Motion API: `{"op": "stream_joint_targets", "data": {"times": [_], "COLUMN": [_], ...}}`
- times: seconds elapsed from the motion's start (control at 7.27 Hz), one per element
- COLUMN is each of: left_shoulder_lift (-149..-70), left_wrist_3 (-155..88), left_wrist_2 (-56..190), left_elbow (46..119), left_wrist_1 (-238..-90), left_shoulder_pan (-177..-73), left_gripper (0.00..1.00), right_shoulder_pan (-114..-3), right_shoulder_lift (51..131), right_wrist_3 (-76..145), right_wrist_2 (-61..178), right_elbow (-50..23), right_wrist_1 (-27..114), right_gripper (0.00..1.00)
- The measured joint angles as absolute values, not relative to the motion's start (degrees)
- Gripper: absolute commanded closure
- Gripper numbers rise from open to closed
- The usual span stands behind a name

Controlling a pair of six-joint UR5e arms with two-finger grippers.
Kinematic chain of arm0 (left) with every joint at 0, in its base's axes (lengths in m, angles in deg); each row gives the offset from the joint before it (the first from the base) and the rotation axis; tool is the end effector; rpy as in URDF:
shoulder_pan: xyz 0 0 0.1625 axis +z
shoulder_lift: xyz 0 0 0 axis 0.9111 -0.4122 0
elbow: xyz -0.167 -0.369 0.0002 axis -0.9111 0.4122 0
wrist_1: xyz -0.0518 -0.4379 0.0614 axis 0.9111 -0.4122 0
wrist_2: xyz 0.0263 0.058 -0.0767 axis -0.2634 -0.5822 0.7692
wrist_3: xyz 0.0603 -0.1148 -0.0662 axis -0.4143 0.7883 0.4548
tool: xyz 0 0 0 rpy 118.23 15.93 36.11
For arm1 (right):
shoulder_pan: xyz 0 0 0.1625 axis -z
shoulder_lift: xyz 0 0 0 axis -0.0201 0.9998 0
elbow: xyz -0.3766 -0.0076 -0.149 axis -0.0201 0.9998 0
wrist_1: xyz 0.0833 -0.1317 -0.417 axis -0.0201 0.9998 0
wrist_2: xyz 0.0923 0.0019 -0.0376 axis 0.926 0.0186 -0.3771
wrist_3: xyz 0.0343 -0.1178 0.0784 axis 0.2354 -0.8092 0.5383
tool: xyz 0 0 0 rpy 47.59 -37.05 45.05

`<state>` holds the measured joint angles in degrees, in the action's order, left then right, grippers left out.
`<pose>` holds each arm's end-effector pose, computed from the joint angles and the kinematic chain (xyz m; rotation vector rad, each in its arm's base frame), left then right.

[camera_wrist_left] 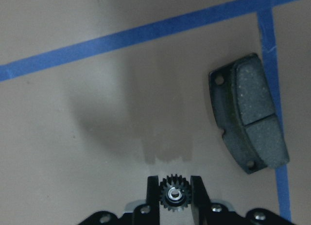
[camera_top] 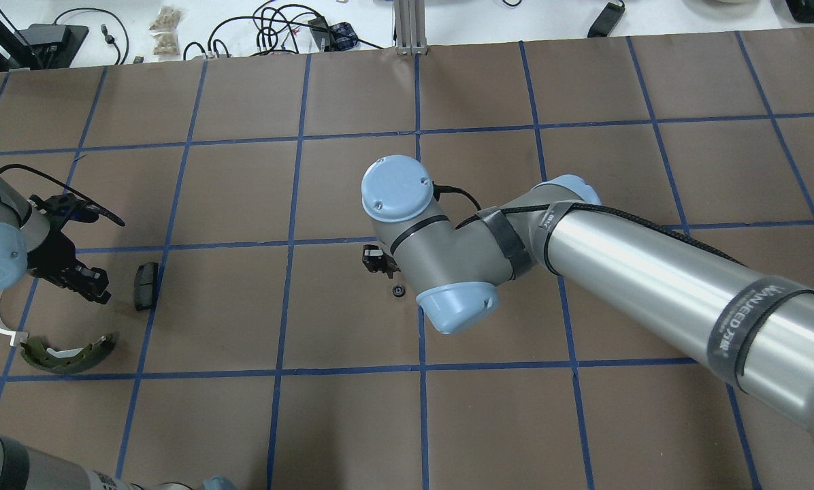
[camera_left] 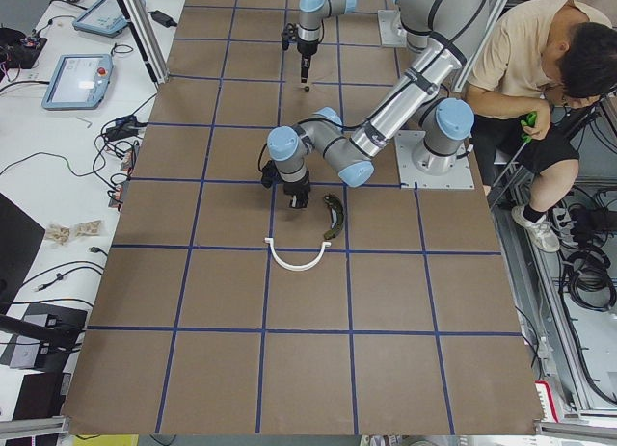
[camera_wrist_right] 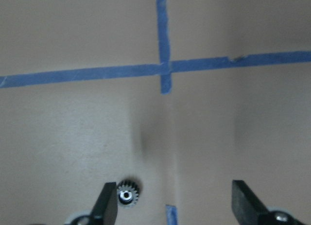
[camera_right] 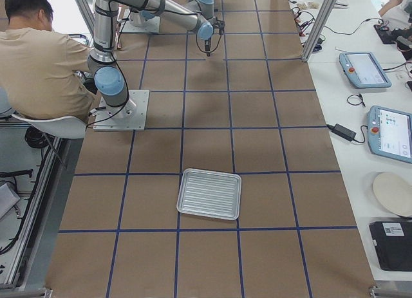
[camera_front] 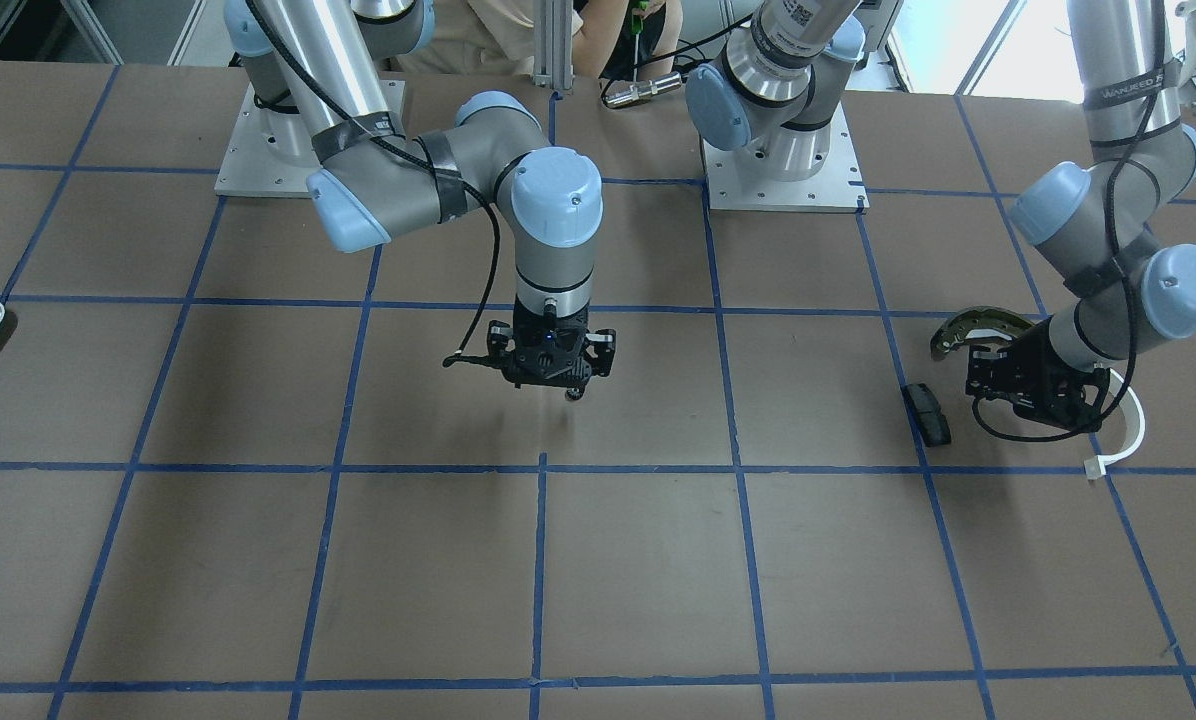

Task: Place bearing gear from tray to pile

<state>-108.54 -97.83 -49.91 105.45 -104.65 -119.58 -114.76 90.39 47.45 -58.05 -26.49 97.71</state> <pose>0.2088 -0.4902 0.1019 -0.3753 -3.0683 -0.2739 0.3715 -0.4804 0.1459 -0.1052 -3.1121 0.1359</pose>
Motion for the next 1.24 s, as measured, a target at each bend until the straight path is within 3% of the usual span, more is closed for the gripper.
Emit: {"op": "stream_joint_targets", "data": {"times": [0.28,0.69,1.24], "left_shoulder_lift": [-108.51,-106.98,-104.03], "left_wrist_3": [-97.04,-89.92,-67.54], "left_wrist_2": [-49.97,-49.32,-45.66], "left_elbow": [104.78,102.49,101.88], "left_wrist_1": [-104.62,-105.44,-106.0], "left_shoulder_pan": [-119.55,-124.36,-146.71], "left_gripper": [0.0,0.0,0.0], "right_shoulder_pan": [-107.03,-95.63,-91.18], "right_shoulder_lift": [96.2,99.59,106.17], "right_wrist_3": [37.2,20.21,14.86], "right_wrist_2": [-56.86,-55.82,-57.45], "right_elbow": [-23.1,-6.77,-1.55], "right_wrist_1": [89.12,66.2,54.83], "right_gripper": [0.0,0.0,0.0]}}
